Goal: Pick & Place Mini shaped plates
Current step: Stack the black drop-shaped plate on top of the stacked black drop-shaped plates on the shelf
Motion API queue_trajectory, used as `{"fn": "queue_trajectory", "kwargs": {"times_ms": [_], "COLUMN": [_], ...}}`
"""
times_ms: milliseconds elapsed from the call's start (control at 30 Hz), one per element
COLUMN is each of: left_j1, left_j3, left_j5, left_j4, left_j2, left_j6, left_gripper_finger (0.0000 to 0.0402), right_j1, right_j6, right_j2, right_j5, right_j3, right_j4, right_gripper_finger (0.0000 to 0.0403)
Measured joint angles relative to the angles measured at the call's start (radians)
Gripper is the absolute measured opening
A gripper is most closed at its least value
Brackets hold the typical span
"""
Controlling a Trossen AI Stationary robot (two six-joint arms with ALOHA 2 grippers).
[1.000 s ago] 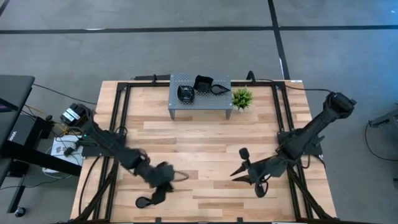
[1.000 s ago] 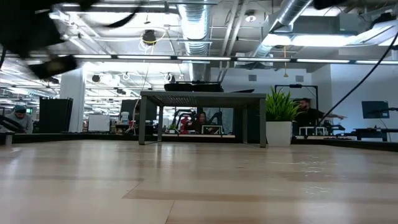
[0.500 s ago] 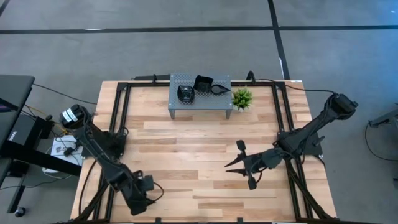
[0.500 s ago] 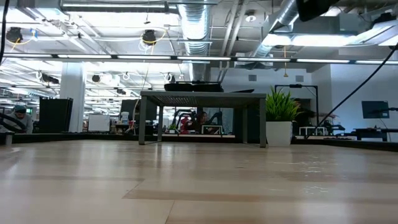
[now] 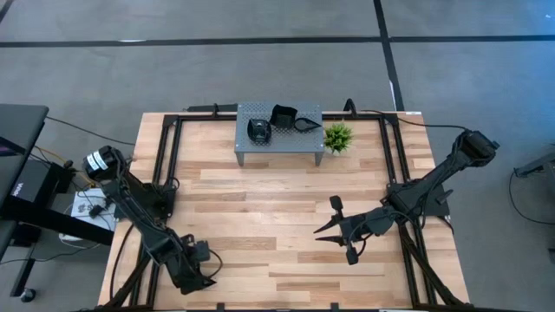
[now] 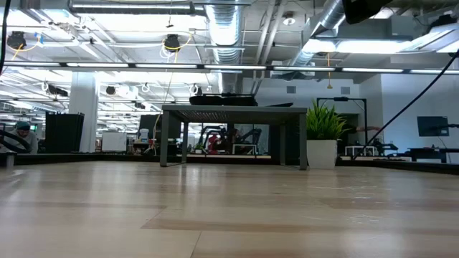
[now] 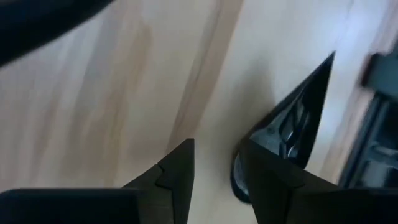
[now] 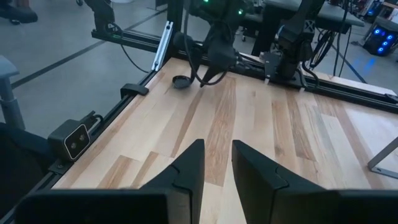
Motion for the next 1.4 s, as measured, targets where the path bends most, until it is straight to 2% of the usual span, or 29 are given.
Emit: {"fn": "queue_trajectory", "kwargs": {"times_ms": [67,233,567,933,1200,1400], "left_j1": [0.001,0.0,0.004,-0.014,-0.015,-0.022], "left_j3": [-0.026,-0.06,-0.03,-0.064,-0.066,-0.066], "left_j5": [0.001,0.01,0.082,0.067,-0.001,0.017], "left_j4": [0.065,0.108,0.168,0.204,0.302,0.383], "left_j2": [0.0,-0.002,0.001,0.001,0.002,0.072], "left_j6": [-0.004,-0.005,-0.04,-0.116,-0.108,-0.097], "left_gripper_finger": [0.0129,0.0129,0.0129,0.0129,0.0129,0.0129], "right_j1": [0.0,0.0,0.0,0.0,0.0,0.0], "right_j6": [0.0,0.0,0.0,0.0,0.0,0.0], "right_j2": [0.0,0.0,0.0,0.001,0.001,0.001], "right_j5": [0.0,0.0,0.0,0.0,0.0,0.0], "right_j3": [0.0,0.0,0.0,0.0,0.0,0.0], "right_j4": [0.0,0.0,-0.001,-0.001,-0.005,-0.008], "right_gripper_finger": [0.0076,0.0076,0.0076,0.0076,0.0076,0.0076]}}
